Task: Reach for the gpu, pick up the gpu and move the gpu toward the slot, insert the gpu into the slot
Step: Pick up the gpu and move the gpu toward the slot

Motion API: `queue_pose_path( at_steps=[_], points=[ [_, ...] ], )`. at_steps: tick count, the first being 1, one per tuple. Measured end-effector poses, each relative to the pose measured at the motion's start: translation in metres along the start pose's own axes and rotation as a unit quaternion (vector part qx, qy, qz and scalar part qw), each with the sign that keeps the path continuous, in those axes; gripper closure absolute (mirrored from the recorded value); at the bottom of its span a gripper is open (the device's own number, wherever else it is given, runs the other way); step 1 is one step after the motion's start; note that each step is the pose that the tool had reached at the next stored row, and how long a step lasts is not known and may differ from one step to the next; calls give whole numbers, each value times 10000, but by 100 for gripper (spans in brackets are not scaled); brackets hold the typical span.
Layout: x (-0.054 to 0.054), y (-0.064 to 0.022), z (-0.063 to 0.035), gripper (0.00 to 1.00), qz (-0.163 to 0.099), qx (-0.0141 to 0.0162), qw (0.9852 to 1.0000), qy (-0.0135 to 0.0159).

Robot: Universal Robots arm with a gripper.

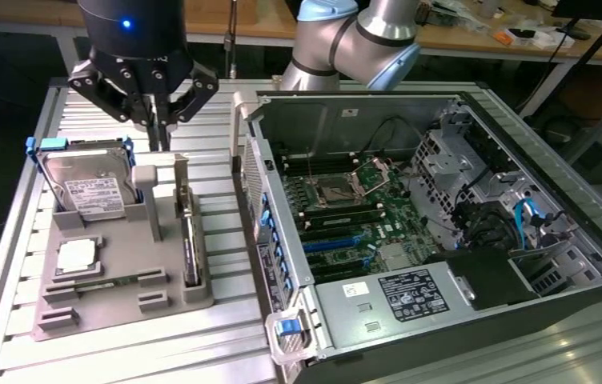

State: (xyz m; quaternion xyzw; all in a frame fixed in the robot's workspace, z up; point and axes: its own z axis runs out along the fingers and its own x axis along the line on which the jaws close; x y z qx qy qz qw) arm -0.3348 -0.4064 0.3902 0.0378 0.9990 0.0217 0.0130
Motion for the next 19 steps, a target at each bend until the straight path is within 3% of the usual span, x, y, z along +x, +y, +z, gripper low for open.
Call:
queue_pose_path(
  at_steps=[2, 5, 6, 10, 13, 14, 16, 18, 19],
  points=[
    [-1, -8, 0, 84, 0, 0, 10000, 0],
    [-2, -22, -1, 64, -1, 0, 10000, 0],
    [-3, -29, -1, 64, -2, 0, 10000, 0],
    [-4, -77, -3, 41, -76, 5, 10000, 2],
    [-11, -78, -2, 34, -83, 8, 10000, 10],
    [-22, -77, -3, 34, -84, 23, 10000, 37],
    [-44, -75, -1, 34, -105, 79, 9998, 140],
    [-55, -75, 3, 34, -161, 109, 9996, 216],
    [-59, -74, 4, 34, -187, 111, 9995, 227]
  ],
)
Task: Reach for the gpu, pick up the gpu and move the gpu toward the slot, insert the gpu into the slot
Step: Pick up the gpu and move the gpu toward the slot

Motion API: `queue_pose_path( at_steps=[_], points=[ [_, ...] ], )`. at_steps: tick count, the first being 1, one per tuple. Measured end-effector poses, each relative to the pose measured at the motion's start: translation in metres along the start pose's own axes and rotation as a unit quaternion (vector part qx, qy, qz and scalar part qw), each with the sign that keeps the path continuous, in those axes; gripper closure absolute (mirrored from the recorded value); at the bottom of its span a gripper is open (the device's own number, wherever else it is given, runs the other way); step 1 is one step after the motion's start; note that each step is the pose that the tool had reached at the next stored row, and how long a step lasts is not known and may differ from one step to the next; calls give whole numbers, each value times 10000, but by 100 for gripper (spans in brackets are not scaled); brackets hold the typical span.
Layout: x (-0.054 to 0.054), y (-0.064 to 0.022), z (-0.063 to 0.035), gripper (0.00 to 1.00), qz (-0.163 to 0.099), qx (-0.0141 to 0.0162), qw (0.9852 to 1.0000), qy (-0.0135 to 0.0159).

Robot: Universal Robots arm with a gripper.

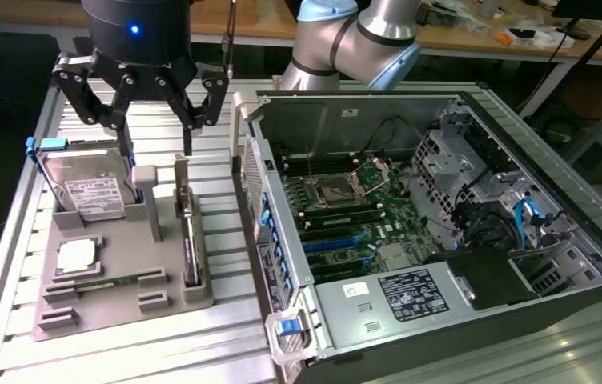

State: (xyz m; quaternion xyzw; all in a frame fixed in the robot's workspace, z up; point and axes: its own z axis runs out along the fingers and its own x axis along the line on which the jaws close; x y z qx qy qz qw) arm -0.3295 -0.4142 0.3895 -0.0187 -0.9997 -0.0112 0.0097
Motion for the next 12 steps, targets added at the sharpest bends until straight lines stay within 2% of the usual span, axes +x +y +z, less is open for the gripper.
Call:
queue_pose_path(
  at_steps=[3, 5, 8, 12],
  points=[
    [1, -1, 1, 34, -106, 3, 9999, 3],
    [-1, -2, 5, 34, -322, 8, 9995, 3],
    [-1, -2, 20, 34, -464, 15, 9989, -59],
    [-1, -13, 58, 34, -475, 16, 9988, -104]
  ],
)
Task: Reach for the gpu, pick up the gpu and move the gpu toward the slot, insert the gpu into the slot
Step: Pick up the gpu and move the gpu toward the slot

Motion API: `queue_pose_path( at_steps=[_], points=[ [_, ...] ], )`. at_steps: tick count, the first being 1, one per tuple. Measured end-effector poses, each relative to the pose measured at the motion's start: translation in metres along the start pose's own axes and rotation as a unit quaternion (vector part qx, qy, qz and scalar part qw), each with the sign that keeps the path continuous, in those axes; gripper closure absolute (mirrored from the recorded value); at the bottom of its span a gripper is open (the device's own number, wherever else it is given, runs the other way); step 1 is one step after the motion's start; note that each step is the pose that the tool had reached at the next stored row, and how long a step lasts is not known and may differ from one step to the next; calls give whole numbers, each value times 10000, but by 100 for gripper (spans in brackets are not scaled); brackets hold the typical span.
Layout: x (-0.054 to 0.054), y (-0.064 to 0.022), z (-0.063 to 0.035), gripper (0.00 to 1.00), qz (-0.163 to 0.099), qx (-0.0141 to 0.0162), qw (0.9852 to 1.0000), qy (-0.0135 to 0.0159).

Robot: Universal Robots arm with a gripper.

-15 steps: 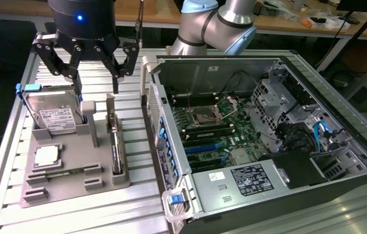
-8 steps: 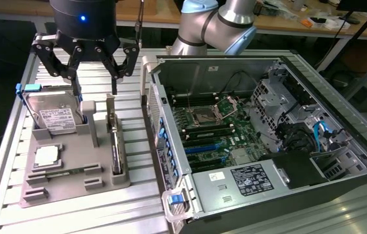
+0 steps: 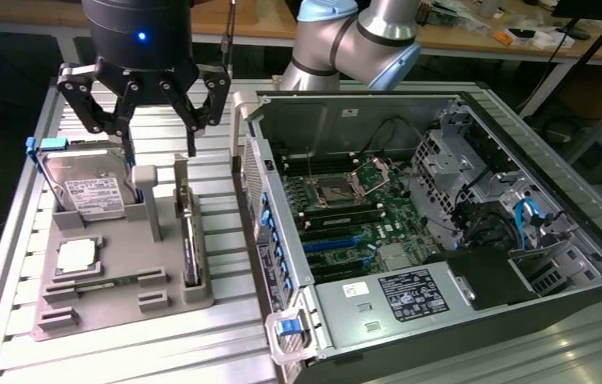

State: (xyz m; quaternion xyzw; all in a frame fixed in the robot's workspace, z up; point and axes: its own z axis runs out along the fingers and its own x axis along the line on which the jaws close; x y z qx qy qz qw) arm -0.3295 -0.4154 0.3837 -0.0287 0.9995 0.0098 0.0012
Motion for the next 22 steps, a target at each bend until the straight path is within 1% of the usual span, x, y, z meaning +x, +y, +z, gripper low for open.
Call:
queue_pose_path(
  at_steps=[5, 15, 20, 22],
  points=[
    [3, -48, 74, 34, 0, 1, 10000, -23],
    [4, -60, 255, 34, 0, 1, 10000, -24],
    [5, -68, 378, 34, 0, 1, 10000, -23],
    [5, -73, 459, 34, 0, 1, 10000, -24]
  ],
)
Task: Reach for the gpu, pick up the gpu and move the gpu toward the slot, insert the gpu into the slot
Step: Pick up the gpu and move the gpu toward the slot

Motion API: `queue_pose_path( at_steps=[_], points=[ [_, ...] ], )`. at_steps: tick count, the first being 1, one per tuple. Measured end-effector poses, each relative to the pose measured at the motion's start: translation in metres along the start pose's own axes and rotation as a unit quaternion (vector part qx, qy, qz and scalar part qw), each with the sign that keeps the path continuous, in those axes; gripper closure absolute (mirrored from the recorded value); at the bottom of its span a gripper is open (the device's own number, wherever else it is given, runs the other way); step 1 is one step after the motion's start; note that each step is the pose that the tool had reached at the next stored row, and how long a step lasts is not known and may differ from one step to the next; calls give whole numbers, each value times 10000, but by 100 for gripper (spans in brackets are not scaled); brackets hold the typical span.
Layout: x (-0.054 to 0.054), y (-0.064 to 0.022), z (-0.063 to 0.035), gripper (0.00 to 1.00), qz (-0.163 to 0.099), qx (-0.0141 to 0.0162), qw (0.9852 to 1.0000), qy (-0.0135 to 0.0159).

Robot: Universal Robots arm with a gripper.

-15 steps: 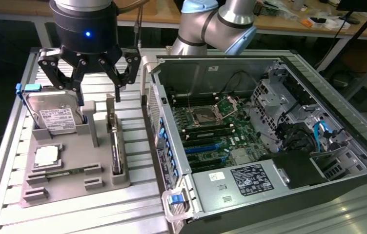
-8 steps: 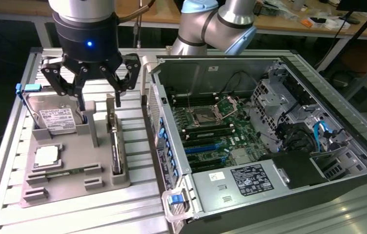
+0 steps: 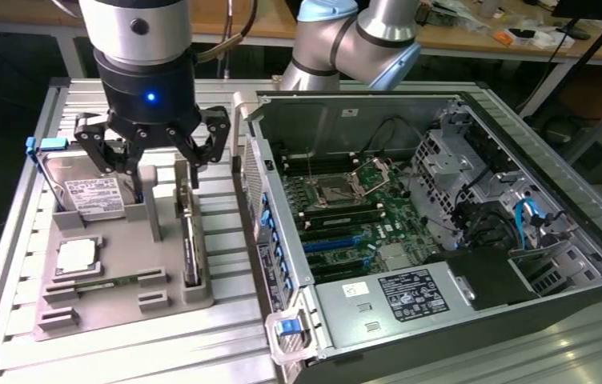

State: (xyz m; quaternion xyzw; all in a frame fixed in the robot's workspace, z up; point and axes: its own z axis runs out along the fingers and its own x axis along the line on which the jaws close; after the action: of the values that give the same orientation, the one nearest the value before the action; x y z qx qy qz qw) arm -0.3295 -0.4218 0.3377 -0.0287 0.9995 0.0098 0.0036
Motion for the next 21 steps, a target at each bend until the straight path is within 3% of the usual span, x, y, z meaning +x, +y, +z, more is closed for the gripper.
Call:
queue_pose_path(
  at_steps=[12, 21],
  points=[
    [0, -24, 253, 34, -1, 0, 10000, 0],
    [-67, -55, 399, 34, 0, 0, 10000, -3]
  ],
)
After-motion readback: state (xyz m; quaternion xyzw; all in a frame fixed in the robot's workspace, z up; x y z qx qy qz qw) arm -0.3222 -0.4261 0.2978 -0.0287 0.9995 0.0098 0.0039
